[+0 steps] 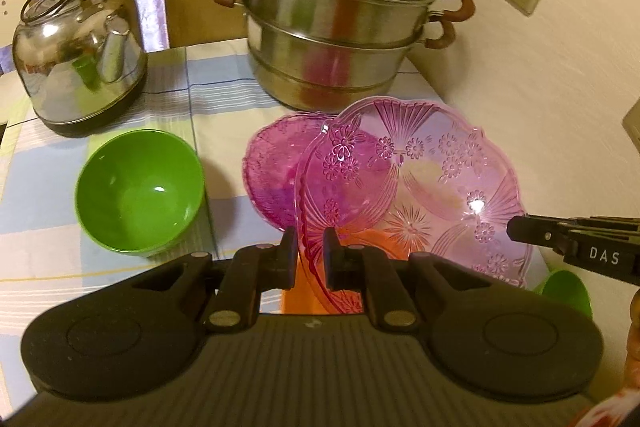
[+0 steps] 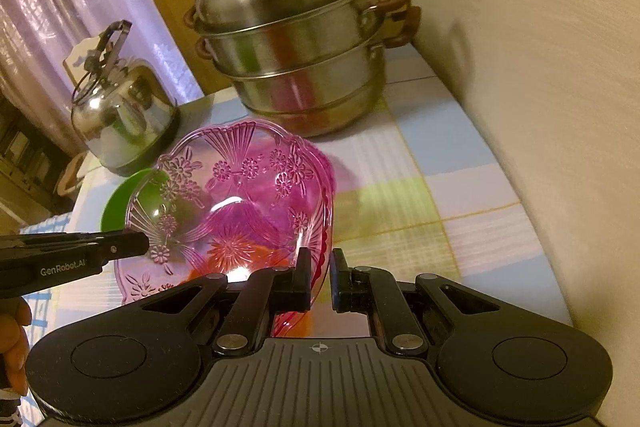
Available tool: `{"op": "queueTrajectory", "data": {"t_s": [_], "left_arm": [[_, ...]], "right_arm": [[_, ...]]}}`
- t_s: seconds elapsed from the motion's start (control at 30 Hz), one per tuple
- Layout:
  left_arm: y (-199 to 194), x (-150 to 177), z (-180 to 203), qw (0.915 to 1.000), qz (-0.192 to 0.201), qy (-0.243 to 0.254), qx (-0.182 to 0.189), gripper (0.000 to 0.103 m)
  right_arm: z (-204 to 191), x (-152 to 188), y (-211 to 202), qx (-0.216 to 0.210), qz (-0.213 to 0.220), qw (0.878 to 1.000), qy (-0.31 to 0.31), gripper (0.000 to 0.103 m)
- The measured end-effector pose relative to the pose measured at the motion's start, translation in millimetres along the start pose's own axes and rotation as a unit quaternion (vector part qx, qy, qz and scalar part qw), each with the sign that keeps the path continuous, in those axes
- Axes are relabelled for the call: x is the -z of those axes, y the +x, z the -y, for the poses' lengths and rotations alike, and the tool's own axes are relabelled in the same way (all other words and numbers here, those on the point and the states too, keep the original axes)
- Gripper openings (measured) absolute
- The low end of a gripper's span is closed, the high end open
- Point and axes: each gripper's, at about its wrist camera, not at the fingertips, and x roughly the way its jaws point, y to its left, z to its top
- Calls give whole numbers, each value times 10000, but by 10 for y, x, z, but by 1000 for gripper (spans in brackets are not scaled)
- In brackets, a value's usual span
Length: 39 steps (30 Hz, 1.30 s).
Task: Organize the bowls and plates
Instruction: 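Lower the held pink bowl onto the first pink bowl with both grippers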
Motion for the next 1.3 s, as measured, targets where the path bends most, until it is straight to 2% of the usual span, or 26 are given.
{"op": "queueTrajectory", "data": {"t_s": [0.37,0.6,0.83,1.0,1.3], "left_arm": [[141,-94,-152,10000,-17,-49,-17,11],[280,-269,-155,10000,25,-6,-46,11],[512,-487,-207,10000,36,-61,-43,11],[712,-605,-220,9998,48,-52,-176,11],[1110,-619,-332,9994,-137,-200,-258,11]], "right_arm": [[-86,-101,227,-13,-83,10000,-52,9],[-52,-273,364,26,12,10000,-58,9],[34,-472,583,8,66,10000,-15,9],[59,-608,807,-7,78,10000,42,9],[135,-682,1223,-34,-138,9999,99,9]]}}
